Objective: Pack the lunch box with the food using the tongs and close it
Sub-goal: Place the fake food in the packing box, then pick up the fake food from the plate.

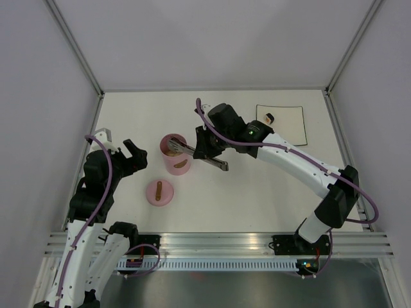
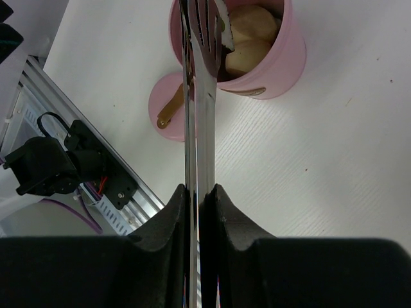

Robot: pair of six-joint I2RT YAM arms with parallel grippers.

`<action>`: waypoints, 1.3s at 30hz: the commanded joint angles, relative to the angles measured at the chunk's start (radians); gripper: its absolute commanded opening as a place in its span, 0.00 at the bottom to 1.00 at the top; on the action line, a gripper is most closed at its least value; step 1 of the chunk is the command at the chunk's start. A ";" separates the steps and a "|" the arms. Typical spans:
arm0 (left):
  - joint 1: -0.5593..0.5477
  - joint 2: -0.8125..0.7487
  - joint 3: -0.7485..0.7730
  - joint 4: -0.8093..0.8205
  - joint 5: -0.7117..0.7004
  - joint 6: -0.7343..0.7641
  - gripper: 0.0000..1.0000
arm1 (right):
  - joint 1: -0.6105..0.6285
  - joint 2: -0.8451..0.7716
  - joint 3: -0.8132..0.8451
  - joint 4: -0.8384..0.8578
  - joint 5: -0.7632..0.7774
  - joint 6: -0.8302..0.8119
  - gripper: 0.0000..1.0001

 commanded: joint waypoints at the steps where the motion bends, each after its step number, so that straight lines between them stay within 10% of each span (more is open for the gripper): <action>1: -0.004 -0.002 0.003 0.030 0.016 0.032 1.00 | 0.009 -0.012 -0.006 0.043 -0.020 0.019 0.08; 11: -0.006 0.000 0.003 0.030 0.016 0.032 1.00 | 0.020 0.014 0.030 0.043 -0.009 0.015 0.43; 24: -0.004 0.001 0.003 0.030 0.023 0.034 1.00 | -0.011 0.029 0.139 -0.037 0.134 -0.019 0.52; 39: -0.004 0.000 0.003 0.032 0.032 0.035 1.00 | -0.534 -0.152 -0.161 0.061 0.183 -0.031 0.53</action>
